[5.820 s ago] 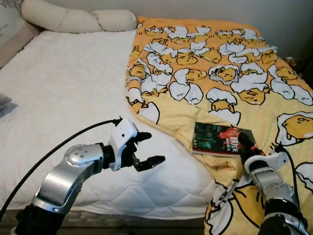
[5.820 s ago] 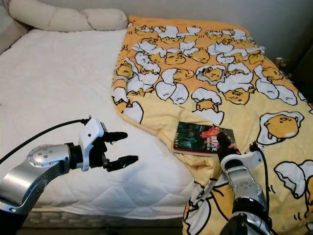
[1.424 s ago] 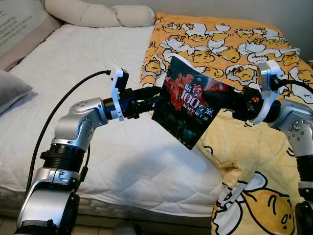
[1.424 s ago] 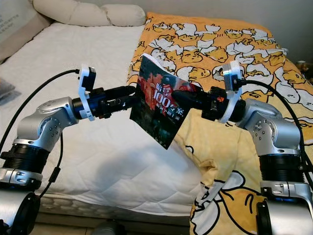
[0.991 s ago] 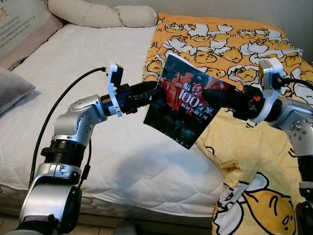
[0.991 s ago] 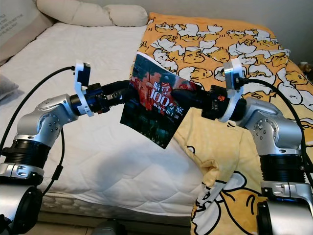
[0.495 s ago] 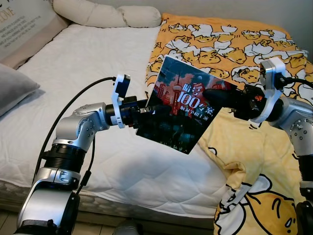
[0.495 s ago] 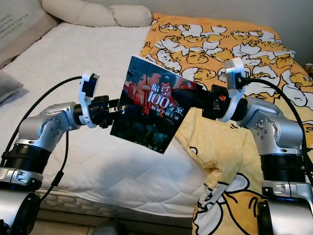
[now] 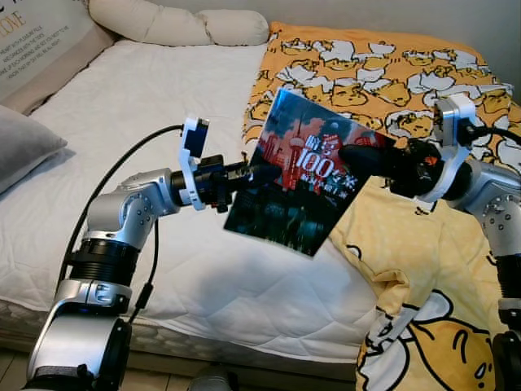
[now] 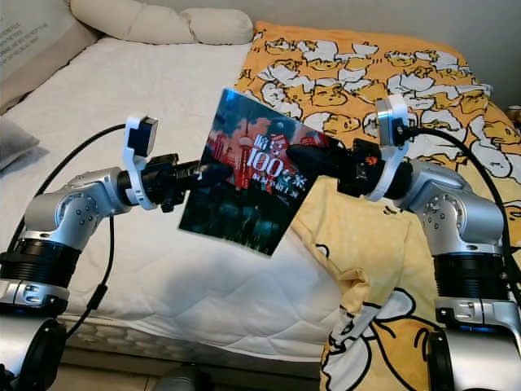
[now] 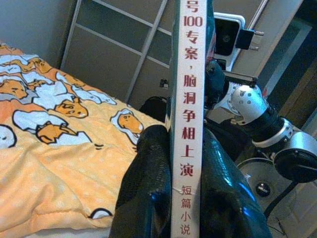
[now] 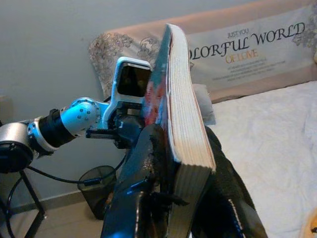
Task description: Clean up the room
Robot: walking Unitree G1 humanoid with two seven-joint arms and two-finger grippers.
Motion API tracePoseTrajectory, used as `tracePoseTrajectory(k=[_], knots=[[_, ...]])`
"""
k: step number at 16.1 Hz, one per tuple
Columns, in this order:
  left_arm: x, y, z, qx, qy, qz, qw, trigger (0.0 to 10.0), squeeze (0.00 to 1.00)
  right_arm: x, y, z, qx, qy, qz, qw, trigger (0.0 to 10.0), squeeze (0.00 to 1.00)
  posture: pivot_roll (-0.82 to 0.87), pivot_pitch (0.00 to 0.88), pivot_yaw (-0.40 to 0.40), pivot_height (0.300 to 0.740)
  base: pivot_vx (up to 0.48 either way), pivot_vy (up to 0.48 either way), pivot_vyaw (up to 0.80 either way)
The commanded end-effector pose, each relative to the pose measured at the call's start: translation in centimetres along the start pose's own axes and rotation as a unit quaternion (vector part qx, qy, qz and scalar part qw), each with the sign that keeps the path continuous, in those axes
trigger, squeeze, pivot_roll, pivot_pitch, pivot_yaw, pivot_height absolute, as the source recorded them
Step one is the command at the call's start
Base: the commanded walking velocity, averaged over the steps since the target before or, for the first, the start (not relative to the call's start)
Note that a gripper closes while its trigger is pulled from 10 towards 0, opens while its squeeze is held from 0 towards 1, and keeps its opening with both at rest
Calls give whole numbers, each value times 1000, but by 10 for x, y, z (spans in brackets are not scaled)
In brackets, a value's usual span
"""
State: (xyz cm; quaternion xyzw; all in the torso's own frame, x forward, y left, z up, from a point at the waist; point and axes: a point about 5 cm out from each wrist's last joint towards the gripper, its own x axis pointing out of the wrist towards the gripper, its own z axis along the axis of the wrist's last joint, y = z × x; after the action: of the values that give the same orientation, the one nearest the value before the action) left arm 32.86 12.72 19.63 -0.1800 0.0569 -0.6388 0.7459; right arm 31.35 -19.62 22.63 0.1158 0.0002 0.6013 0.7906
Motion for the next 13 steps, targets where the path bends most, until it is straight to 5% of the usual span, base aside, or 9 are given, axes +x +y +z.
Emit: tracePoseTrajectory(k=[1,3,4,5,6,7,13], knots=[[-1,-3,6,7,-17,-1,1000,0,0,0,1,15,-28,-18,7,999,0,0,35,0,46,740,0,0,0],[0,-4,5,6,-21,1,1000,0,0,0,0,15,-32,-19,1,999,0,0,33,0,47,740,0,0,0],[0,-3,5,6,-29,6,1000,0,0,0,0,15,-38,-20,-5,999,2314,0,33,0,47,740,0,0,0],[0,-3,6,7,-33,11,999,0,0,0,-1,14,-44,-20,-12,999,10000,0,32,0,49,740,0,0,0],[0,-3,6,9,-37,16,999,0,0,0,-3,14,-45,-20,-21,999,10000,0,31,0,50,740,0,0,0],[-4,-3,8,19,-53,36,998,0,0,-2,-9,8,-16,-29,-65,997,10000,1000,32,0,48,740,0,0,0],[-25,-11,5,78,-34,129,988,0,0,-34,-18,-23,-6,-57,-243,968,10000,1000,24,0,49,740,0,0,0]])
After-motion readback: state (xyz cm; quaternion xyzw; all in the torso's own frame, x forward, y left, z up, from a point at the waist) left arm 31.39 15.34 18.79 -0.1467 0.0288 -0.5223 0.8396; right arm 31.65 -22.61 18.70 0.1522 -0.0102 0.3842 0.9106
